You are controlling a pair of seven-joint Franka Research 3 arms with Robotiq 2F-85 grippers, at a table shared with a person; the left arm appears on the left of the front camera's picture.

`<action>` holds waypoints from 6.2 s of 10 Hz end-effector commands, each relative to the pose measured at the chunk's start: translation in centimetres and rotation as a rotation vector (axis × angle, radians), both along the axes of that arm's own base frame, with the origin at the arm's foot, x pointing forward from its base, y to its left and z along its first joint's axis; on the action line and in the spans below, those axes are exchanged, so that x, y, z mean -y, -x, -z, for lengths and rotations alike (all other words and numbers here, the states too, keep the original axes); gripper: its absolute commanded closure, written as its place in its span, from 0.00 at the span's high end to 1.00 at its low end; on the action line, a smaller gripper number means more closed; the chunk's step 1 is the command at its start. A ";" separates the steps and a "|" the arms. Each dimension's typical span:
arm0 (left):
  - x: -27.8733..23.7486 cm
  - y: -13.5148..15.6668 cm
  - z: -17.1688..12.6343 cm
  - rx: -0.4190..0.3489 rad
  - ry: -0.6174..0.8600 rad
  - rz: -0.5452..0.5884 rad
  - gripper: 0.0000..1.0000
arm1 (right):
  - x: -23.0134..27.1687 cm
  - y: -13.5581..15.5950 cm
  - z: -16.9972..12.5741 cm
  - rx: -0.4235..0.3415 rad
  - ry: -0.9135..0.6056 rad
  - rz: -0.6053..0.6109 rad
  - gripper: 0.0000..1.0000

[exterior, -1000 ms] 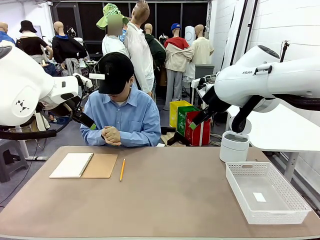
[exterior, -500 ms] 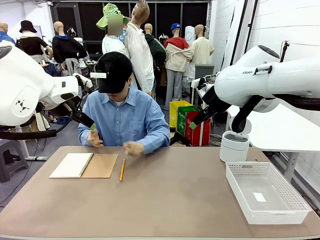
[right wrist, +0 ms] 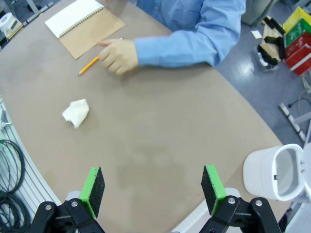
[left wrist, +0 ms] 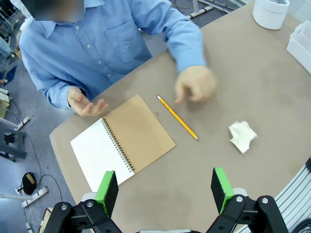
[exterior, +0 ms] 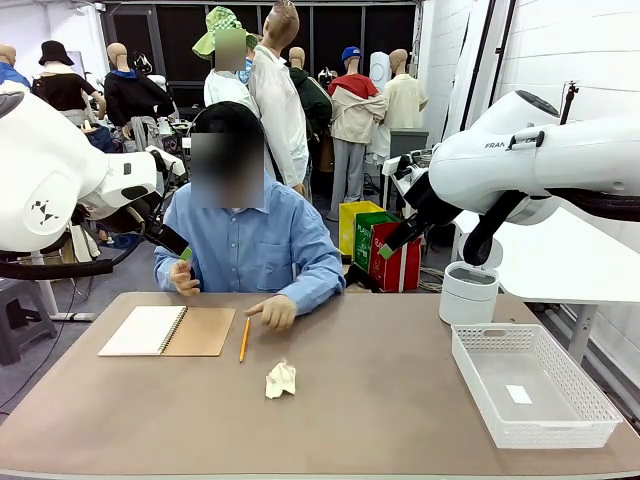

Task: Sort the paper based on its condition.
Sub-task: If a person hands you a paper, place it in the Organizing basket , and if it's crumpled, put it in the Trash can.

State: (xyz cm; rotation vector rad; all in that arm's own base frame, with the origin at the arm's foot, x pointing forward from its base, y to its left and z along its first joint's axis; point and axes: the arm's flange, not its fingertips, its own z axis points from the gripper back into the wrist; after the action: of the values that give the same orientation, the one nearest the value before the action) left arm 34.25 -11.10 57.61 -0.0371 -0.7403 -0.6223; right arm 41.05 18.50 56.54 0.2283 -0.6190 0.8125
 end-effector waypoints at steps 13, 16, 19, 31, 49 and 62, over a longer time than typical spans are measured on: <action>-0.1 0.0 -0.1 0.002 0.001 -0.001 1.00 | 0.0 0.0 0.0 0.000 0.000 0.000 1.00; -0.1 0.0 -0.1 0.002 0.001 -0.001 1.00 | -1.9 -0.2 0.3 0.003 0.001 -0.043 1.00; -0.1 0.0 -0.1 0.002 0.001 -0.001 1.00 | -5.1 -0.4 1.6 -0.021 0.015 -0.112 1.00; -0.1 0.0 -0.1 0.002 0.001 -0.001 1.00 | -9.4 0.0 4.6 -0.074 0.077 -0.160 1.00; -0.1 0.0 -0.1 0.002 0.001 -0.001 1.00 | -21.4 -0.5 17.1 -0.206 0.184 -0.221 1.00; -0.1 0.0 -0.1 0.002 0.001 -0.001 1.00 | -28.3 -0.4 21.3 -0.355 0.313 0.030 1.00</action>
State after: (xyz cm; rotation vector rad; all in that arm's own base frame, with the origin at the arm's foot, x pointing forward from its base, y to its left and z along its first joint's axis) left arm 34.25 -11.13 57.61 -0.0367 -0.7401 -0.6230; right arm 41.14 45.16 35.15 0.1204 -0.1674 0.8369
